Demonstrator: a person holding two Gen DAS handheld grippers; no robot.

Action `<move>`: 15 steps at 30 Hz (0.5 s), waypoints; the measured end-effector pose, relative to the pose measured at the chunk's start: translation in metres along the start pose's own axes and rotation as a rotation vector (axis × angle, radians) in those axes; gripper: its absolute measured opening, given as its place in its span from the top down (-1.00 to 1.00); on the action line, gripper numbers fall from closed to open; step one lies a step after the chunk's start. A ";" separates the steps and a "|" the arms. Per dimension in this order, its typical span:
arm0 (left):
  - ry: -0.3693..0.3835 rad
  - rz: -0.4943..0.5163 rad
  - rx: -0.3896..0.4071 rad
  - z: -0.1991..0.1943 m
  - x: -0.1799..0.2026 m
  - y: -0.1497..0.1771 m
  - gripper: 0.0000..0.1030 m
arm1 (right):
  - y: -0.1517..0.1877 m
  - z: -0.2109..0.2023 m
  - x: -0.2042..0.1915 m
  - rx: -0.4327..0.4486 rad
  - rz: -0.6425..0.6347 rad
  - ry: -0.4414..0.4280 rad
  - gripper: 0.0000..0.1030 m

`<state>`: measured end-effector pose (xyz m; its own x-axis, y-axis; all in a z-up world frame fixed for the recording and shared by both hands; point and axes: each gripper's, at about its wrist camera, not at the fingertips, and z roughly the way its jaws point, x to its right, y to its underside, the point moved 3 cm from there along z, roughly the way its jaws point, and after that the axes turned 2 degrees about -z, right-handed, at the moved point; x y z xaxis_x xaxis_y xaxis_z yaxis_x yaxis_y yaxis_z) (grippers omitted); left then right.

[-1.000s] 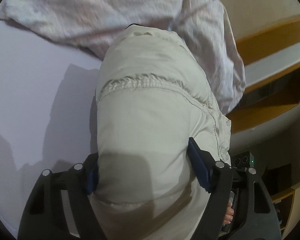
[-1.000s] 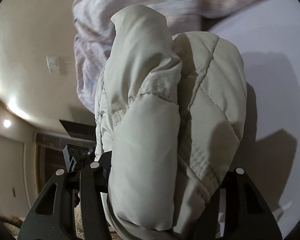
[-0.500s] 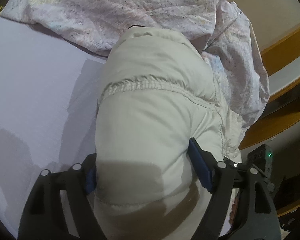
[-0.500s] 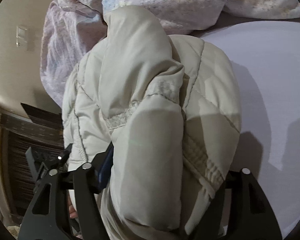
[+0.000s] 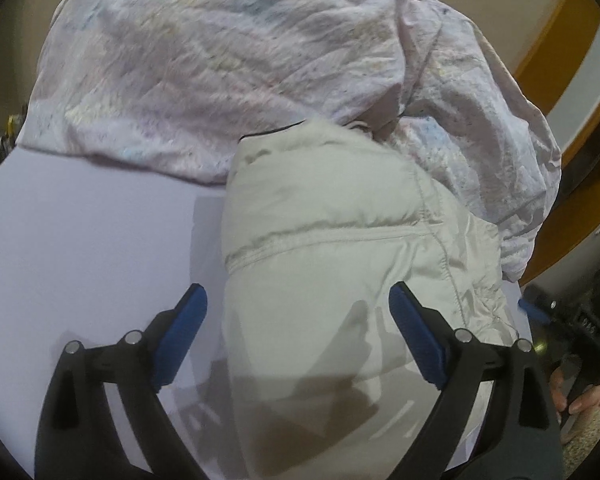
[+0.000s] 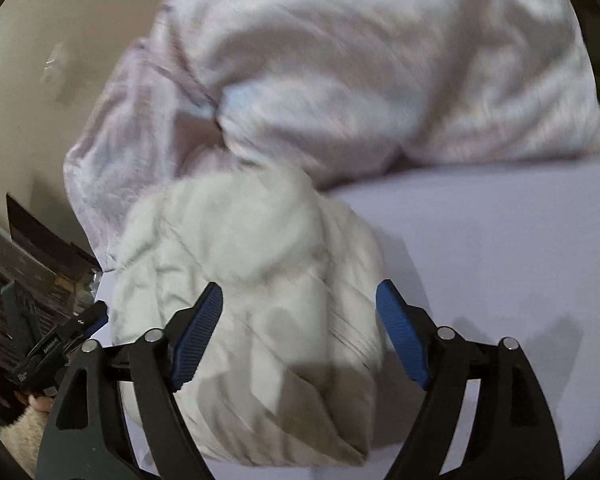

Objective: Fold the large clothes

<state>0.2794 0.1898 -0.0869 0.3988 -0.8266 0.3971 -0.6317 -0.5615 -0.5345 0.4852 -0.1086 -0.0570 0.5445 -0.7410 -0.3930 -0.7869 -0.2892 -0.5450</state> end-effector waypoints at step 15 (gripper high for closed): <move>-0.082 0.233 -0.014 0.037 0.048 0.002 -0.96 | 0.006 0.079 -0.036 -0.101 -0.150 0.204 0.22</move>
<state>0.3221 0.1481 -0.0965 0.2936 -0.9343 0.2022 -0.7216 -0.3553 -0.5942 0.4836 -0.0353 -0.1050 0.5956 -0.7891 -0.1504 -0.7322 -0.4564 -0.5056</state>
